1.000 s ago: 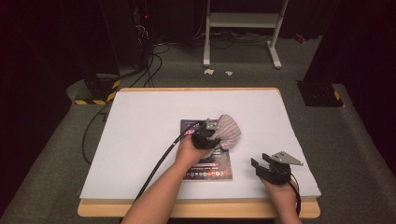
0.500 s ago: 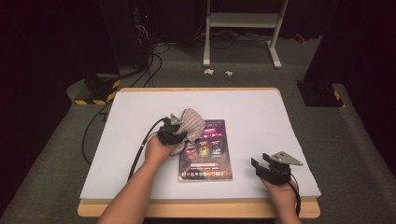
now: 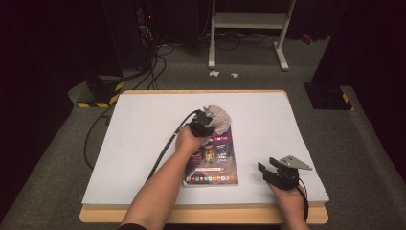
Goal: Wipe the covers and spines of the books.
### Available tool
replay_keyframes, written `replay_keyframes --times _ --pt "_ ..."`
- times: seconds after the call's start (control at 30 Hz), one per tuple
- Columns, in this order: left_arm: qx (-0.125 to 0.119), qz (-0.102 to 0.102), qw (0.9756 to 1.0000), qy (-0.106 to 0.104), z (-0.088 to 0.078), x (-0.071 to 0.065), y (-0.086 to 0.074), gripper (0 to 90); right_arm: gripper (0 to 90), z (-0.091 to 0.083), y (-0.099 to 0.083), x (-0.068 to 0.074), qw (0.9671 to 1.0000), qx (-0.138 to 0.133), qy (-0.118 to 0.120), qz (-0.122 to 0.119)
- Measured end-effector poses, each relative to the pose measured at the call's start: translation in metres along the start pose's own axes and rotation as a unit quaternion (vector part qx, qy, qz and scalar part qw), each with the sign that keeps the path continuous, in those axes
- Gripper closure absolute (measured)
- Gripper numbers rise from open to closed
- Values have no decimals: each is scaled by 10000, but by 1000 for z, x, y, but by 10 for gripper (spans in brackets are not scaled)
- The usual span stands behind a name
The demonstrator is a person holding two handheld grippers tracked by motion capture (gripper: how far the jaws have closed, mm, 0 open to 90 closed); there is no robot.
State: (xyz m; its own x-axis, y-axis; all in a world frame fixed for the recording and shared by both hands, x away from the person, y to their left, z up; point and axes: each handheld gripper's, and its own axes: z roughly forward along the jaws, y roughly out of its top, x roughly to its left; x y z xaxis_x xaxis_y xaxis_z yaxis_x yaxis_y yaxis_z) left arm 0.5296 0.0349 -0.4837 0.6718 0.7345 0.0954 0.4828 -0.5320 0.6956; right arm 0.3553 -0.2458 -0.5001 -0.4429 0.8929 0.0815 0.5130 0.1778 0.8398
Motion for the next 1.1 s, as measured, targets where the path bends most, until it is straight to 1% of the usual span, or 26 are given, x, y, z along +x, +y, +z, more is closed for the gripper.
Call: replay_keyframes --times 0.07,0.1,0.13,0.17,0.2,0.23,0.27,0.33,0.43,0.53,0.57,0.6,0.63,0.7,0.77,0.83,0.9,0.93,1.0,1.1 --pt "-17 143 9998 -155 8 -18 12 695 446 0 0 0 10000 0 19 -1" --pt "-20 213 9996 -185 12 -26 17 695 446 0 0 0 10000 -6 24 0" --pt "-9 288 9995 -136 14 -31 20 695 446 0 0 0 10000 -15 30 0" --pt "-6 299 9995 -69 14 -34 21 693 447 -1 0 0 10000 -27 38 0" --pt "-12 266 9996 -92 14 -33 20 691 446 -1 0 0 10000 -38 45 3" --pt "-47 178 9997 -160 13 -29 17 690 447 -1 0 0 10000 -43 49 9" --pt "-67 108 9998 -178 10 -23 14 691 447 -1 0 0 10000 -47 50 2" --pt "-64 22 9999 -96 3 -10 4 692 447 -1 0 0 10000 -28 48 -15" --pt "-14 -113 9998 137 -12 15 -15 694 447 0 0 0 10000 -6 43 -23" --pt "78 -312 9989 348 -28 42 -33 694 449 0 0 0 10000 10 23 -17" --pt "96 -371 9984 404 -32 47 -36 694 450 0 0 1 10000 15 13 -18" --pt "96 -371 9984 404 -32 47 -36 695 451 0 0 1 10000 18 0 -36" --pt "171 -447 9973 563 -41 62 -45 695 452 1 0 1 10000 24 -20 -56" --pt "224 -517 9959 706 -47 71 -50 695 452 1 0 2 10000 48 -43 -73" --pt "221 -577 9952 759 -49 76 -54 696 453 1 0 3 9999 62 -62 -90" --pt "208 -611 9951 752 -48 77 -55 696 455 1 0 3 9999 64 -75 -104" --pt "202 -591 9954 733 -45 74 -53 698 455 1 0 3 9999 42 -75 -127" --pt "186 -567 9956 719 -43 71 -50 700 455 0 0 4 9999 31 -75 -133" --pt "197 -450 9962 717 -38 63 -45 703 455 0 -1 4 9999 9 -69 -158" --pt "187 -306 9976 587 -29 48 -32 703 455 0 -1 4 9998 7 -59 -163"
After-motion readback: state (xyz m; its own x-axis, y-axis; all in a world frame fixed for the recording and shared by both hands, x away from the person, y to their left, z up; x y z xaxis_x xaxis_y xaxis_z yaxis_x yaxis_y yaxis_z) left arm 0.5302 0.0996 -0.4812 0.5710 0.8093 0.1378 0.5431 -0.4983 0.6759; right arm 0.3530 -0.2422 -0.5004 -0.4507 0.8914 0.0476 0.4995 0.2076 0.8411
